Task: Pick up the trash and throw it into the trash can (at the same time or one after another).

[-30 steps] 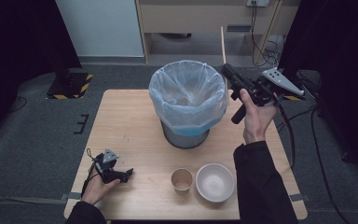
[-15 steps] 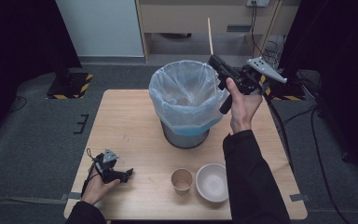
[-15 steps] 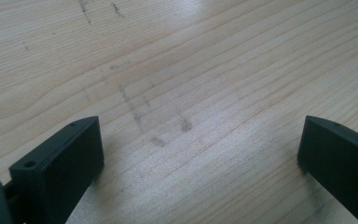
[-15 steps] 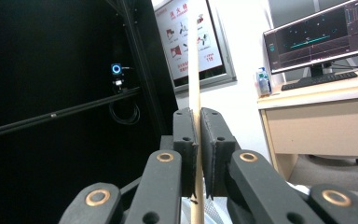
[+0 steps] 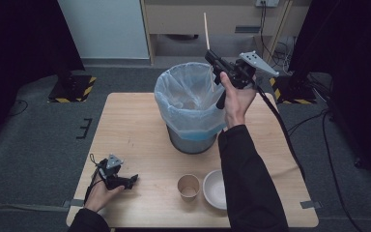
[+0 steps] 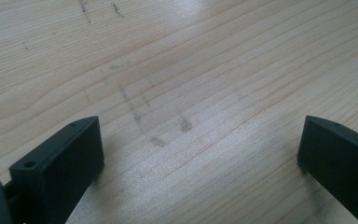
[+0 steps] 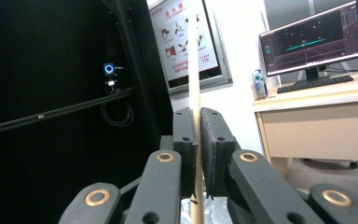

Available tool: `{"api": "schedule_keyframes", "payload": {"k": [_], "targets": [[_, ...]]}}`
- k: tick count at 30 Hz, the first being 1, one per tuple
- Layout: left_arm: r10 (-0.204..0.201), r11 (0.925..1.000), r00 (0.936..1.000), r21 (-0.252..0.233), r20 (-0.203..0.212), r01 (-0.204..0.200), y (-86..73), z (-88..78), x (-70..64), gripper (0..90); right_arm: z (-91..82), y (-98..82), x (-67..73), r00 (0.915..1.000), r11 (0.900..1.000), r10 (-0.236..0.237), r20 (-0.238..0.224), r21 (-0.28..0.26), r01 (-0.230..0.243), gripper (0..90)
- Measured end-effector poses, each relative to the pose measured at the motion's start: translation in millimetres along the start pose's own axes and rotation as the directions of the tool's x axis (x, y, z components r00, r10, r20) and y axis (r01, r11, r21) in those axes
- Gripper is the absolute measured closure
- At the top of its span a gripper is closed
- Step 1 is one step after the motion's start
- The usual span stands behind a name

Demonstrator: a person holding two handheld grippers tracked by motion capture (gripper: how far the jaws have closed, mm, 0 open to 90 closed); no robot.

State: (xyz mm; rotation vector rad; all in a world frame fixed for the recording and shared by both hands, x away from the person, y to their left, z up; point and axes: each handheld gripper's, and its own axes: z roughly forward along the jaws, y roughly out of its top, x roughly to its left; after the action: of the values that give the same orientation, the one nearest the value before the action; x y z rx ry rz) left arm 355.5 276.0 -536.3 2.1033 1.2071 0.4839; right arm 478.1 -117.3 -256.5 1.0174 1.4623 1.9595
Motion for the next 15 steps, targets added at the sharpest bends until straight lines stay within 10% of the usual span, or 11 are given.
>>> {"api": "schedule_keyframes", "payload": {"k": [7, 15], "targets": [[0.000, 1.0000, 1.0000, -0.001, -0.001, 0.000, 0.0, 0.0, 0.0, 0.0, 15.5, -5.7, -4.2, 0.9997, 0.998, -0.012, 0.022, 0.058, 0.011, 75.0], [0.000, 1.0000, 1.0000, -0.001, 0.000, 0.000, -0.1, 0.1, -0.1, 0.0, -8.0, 10.6, -6.0, 0.9993, 0.998, -0.037, 0.010, 0.060, 0.036, 63.0]]}}
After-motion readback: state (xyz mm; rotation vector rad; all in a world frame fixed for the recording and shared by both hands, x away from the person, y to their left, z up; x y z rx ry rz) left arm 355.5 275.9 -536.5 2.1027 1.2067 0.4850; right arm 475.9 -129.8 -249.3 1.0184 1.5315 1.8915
